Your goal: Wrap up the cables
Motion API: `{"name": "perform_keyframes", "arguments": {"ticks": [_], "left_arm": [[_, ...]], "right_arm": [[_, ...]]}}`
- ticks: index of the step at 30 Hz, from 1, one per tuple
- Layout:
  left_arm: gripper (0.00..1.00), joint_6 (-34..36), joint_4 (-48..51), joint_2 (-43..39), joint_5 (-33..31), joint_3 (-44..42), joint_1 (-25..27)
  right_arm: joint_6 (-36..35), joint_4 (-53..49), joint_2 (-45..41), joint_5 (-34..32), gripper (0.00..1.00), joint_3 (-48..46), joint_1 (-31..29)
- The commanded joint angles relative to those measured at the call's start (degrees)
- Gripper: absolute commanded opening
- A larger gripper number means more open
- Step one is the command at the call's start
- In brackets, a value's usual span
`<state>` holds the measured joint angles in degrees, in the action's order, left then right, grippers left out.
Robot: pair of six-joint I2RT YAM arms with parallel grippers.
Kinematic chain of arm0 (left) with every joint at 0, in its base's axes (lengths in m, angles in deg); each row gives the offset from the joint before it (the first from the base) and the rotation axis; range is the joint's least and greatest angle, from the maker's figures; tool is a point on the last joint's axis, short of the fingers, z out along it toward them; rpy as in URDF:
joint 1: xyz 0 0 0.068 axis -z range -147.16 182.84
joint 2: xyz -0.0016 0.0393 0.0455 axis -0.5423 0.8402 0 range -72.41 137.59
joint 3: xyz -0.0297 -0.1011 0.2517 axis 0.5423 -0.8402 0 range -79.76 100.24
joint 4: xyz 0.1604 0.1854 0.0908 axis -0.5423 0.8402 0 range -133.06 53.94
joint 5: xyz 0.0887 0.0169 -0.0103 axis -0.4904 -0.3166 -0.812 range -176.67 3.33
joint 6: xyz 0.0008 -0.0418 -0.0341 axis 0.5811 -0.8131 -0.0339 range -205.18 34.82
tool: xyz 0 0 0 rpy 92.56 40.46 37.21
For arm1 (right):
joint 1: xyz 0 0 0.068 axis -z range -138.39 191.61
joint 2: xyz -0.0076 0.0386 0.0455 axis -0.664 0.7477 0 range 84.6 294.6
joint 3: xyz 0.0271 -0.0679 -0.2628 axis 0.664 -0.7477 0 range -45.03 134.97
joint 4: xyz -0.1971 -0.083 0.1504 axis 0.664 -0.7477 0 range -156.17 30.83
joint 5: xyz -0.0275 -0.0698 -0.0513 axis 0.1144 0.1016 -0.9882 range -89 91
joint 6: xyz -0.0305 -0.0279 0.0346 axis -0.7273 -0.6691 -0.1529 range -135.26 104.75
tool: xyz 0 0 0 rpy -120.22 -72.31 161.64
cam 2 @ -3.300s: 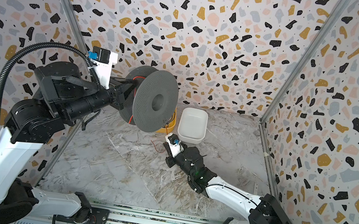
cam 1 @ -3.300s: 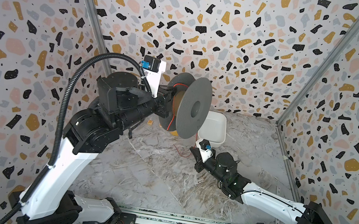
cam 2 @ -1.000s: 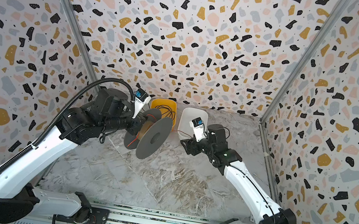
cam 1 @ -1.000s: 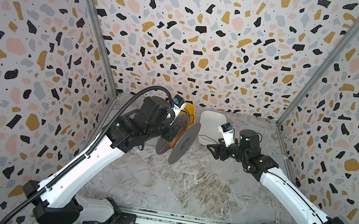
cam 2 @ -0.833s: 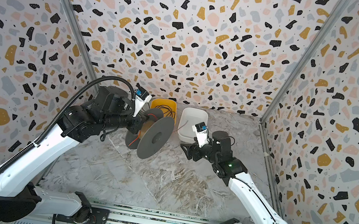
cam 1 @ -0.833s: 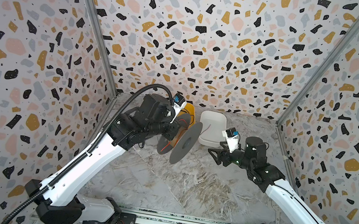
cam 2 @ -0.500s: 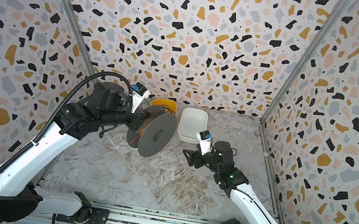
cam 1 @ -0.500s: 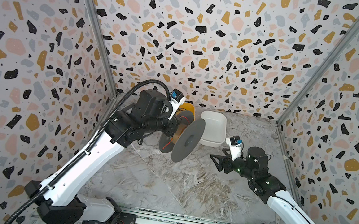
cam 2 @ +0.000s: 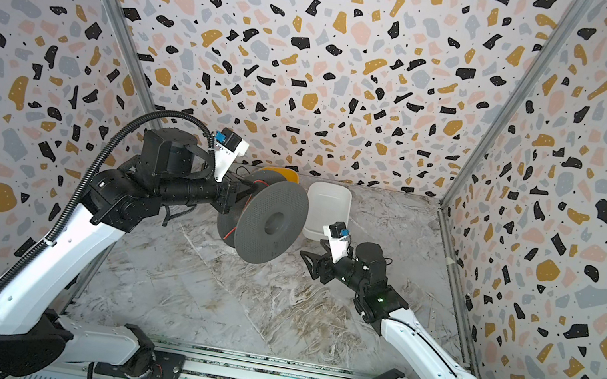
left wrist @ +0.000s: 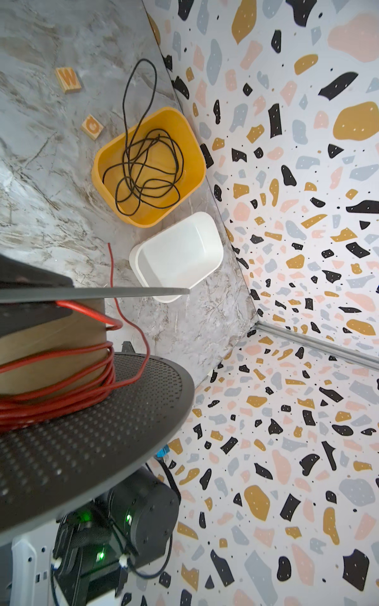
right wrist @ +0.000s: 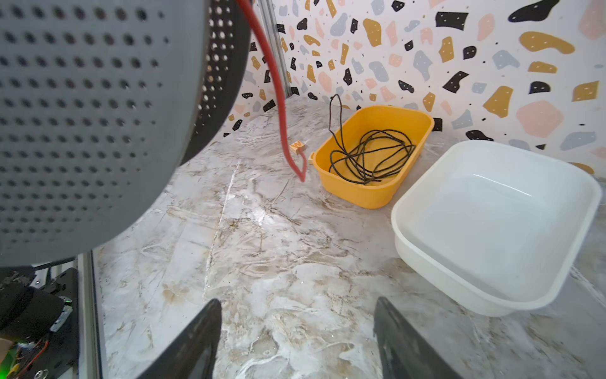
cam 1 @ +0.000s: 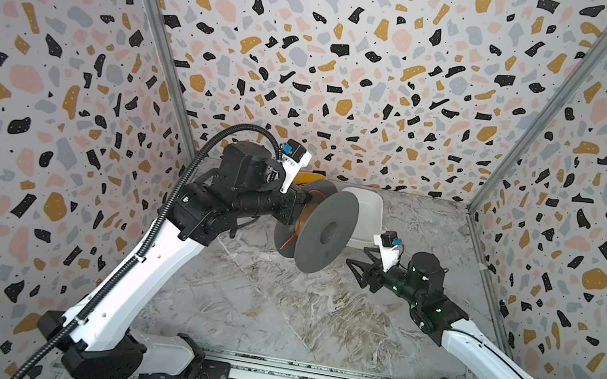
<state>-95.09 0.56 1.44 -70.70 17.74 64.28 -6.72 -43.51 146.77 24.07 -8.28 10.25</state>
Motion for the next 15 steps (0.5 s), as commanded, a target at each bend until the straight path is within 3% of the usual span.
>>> {"name": "perform_keyframes", "arguments": {"ticks": [1,15], "left_arm": [[0.00,-1.9,-7.5,-1.4,4.5,1.7,-1.0],[0.00,-4.7,-11.8,-1.8,11.0,-1.8,-5.1]], "right_arm": [[-0.2,5.8,0.7,3.1,0.68,0.2,-0.2],[-0.5,11.7,5.6,10.8,0.52,1.8,0.5]]}}
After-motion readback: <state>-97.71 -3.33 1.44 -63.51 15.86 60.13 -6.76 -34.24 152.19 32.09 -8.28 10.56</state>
